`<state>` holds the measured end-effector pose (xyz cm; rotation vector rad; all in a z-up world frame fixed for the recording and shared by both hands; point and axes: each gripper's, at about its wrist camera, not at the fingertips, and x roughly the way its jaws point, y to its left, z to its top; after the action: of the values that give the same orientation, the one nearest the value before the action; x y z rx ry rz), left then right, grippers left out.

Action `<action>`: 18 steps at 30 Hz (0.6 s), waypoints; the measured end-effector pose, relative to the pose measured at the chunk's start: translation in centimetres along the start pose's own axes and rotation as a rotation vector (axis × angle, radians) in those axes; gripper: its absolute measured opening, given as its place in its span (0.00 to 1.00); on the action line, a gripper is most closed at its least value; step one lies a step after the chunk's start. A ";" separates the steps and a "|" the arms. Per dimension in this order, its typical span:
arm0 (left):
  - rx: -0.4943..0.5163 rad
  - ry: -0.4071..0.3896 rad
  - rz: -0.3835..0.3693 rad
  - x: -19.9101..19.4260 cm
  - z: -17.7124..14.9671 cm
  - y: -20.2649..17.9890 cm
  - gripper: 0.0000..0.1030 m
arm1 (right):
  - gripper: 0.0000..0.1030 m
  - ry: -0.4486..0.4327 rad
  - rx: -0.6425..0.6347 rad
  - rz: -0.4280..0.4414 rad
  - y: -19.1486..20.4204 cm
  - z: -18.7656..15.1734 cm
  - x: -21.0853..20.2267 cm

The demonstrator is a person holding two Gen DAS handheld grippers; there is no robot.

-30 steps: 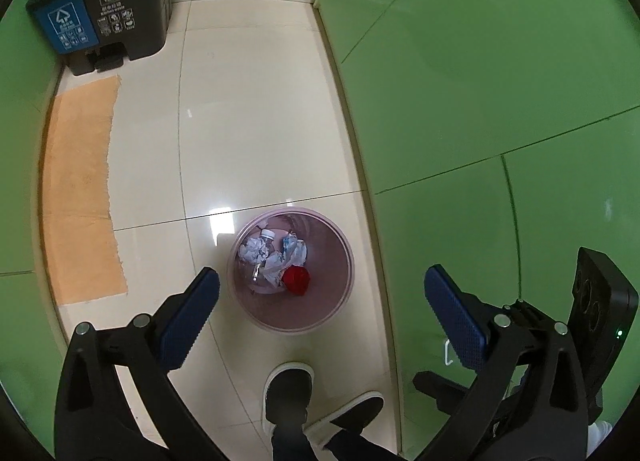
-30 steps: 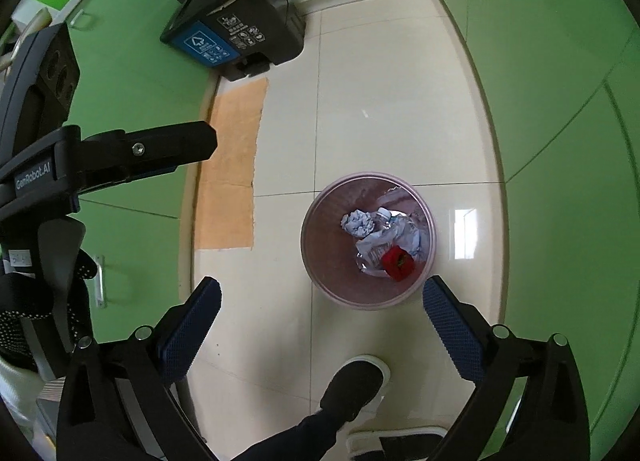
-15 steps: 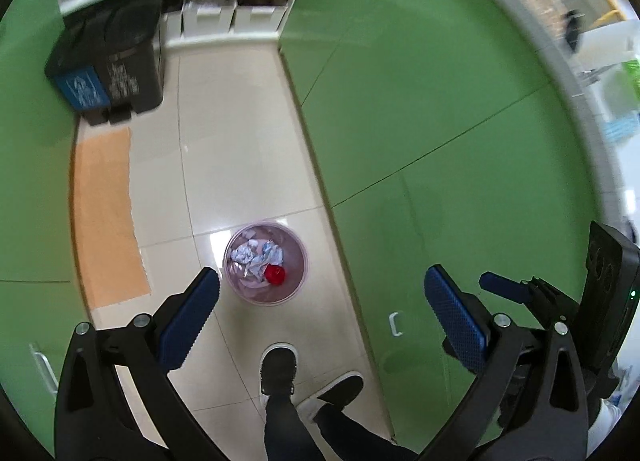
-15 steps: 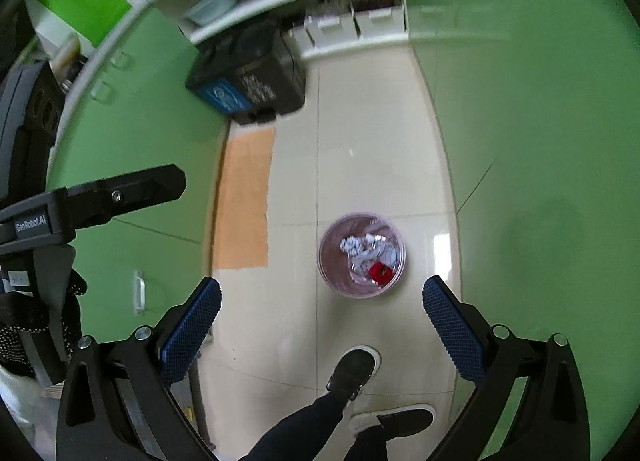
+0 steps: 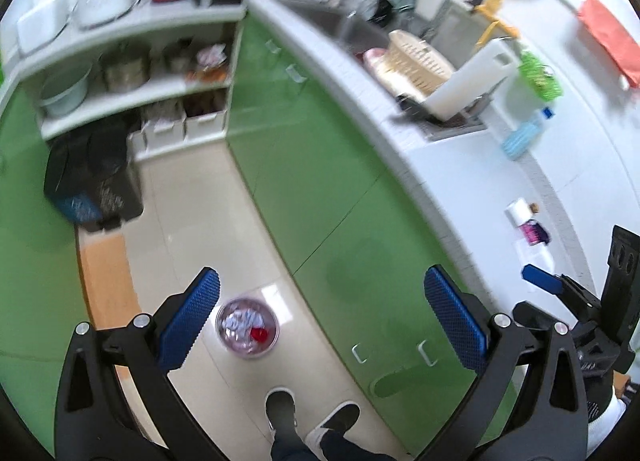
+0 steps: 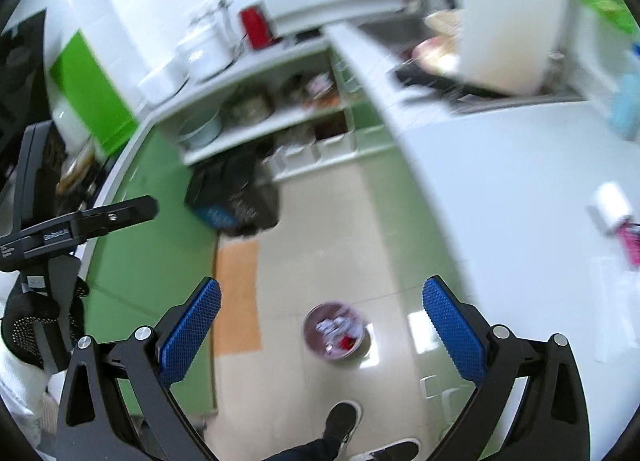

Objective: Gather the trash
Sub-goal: 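Move both tools back over the counter toward the paper roll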

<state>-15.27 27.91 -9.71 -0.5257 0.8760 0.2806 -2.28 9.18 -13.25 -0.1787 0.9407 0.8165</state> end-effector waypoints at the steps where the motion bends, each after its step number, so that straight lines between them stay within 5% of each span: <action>1: 0.015 -0.006 -0.010 -0.3 0.5 -0.7 0.97 | 0.94 -0.021 0.020 -0.021 -1.0 0.0 -1.3; 9: 0.166 -0.029 -0.131 -0.5 3.2 -8.4 0.97 | 0.94 -0.155 0.198 -0.206 -8.2 -1.9 -10.2; 18: 0.322 0.014 -0.235 2.5 4.2 -18.1 0.97 | 0.94 -0.201 0.338 -0.333 -15.5 -5.1 -15.3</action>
<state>-2.99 15.11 -3.66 -0.3259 0.8444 -0.0793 0.24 -12.27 -7.54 0.0412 0.8168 0.3529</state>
